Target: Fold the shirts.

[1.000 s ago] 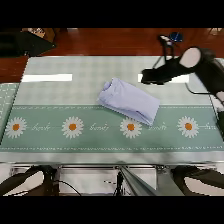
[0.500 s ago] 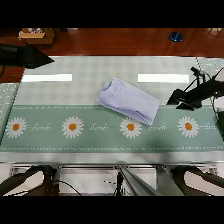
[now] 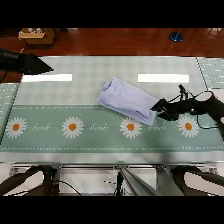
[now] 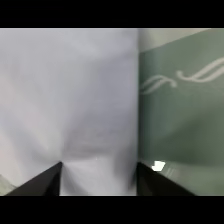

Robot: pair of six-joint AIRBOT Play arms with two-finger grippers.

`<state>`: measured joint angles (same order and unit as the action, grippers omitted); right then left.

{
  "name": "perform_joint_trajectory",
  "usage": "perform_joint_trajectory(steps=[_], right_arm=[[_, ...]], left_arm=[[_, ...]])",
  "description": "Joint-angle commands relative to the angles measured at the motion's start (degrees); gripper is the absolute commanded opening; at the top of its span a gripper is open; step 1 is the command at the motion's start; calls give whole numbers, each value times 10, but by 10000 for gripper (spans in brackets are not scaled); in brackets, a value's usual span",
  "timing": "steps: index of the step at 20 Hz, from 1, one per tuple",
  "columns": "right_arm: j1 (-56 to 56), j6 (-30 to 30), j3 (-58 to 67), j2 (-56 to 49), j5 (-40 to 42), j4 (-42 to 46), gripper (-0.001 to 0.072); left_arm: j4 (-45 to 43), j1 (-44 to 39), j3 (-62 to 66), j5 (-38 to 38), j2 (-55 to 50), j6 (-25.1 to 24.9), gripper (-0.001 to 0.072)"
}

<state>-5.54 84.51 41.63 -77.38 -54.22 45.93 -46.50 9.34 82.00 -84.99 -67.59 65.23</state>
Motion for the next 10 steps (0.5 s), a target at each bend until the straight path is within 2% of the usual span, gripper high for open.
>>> perform_joint_trajectory(steps=[1, 2, 3, 5, 6, 10], right_arm=[[48, -8, -12, -36, 71, -57, 300], [50, -10, -11, -37, 83, -72, 71], [46, -15, -5, -35, 78, -84, 20], [23, -80, 24, -16, 20, -78, 20], [3, -95, 44, 3, -18, -65, 19], [-106, -52, 130, 131, -137, 34, 19]], left_arm=[[-3, 0, 0, -2, 0, 7, 206], [-3, 0, 0, -2, 0, 7, 206], [-3, 0, 0, -2, 0, 7, 206], [-8, 0, 0, -2, -1, 6, 205], [-16, 0, 0, -2, -1, 7, 205], [-53, 0, 0, -1, -1, 6, 204]])
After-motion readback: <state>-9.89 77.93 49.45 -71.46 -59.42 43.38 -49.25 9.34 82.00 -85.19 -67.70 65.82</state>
